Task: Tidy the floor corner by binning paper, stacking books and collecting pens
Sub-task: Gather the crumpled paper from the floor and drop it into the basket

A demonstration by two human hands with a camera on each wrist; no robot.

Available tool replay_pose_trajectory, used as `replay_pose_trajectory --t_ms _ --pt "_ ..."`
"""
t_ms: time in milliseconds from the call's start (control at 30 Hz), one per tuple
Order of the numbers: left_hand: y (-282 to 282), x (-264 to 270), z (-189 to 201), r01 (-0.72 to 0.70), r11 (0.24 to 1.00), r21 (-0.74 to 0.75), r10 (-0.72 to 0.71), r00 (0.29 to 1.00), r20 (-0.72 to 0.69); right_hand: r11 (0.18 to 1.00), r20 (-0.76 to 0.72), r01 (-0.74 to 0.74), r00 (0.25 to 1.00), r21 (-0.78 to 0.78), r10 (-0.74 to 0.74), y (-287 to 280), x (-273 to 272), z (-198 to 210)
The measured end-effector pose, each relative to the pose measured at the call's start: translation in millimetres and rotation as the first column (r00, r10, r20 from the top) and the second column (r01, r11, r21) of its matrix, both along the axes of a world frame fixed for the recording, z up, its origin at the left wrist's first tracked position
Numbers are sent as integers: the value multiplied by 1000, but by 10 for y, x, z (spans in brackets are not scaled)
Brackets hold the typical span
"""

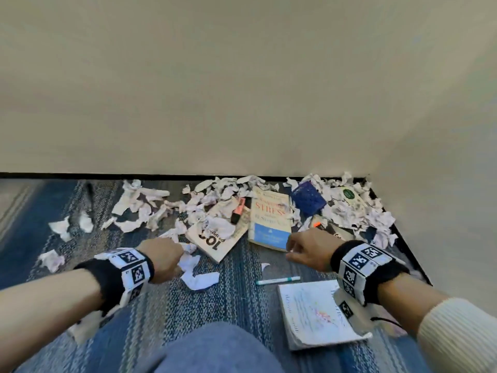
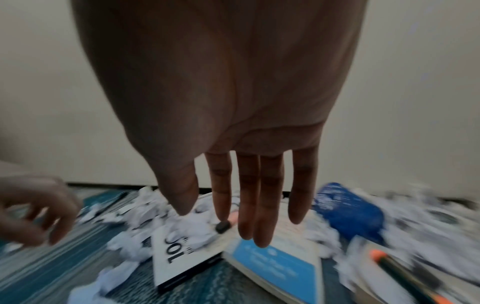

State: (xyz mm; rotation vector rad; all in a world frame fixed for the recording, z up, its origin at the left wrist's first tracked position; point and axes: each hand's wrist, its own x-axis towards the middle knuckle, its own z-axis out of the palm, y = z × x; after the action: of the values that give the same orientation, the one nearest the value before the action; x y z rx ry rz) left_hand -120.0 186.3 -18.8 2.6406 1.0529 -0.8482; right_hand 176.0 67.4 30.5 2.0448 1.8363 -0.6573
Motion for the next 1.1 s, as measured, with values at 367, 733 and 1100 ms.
replay_pose_trajectory --t_ms 367,733,1100 --pt "-489 -60 -1170 -402 912 -86 409 865 292 956 158 -278 944 -89 289 474 -487 -1414" --pt "-613 137 -1405 -492 868 -63 431 685 587 965 53 -235 972 113 231 425 -201 -1822" --pt "-339 139 -1300 -727 683 -65 540 444 715 917 -428 206 903 343 -43 707 -520 -1628"
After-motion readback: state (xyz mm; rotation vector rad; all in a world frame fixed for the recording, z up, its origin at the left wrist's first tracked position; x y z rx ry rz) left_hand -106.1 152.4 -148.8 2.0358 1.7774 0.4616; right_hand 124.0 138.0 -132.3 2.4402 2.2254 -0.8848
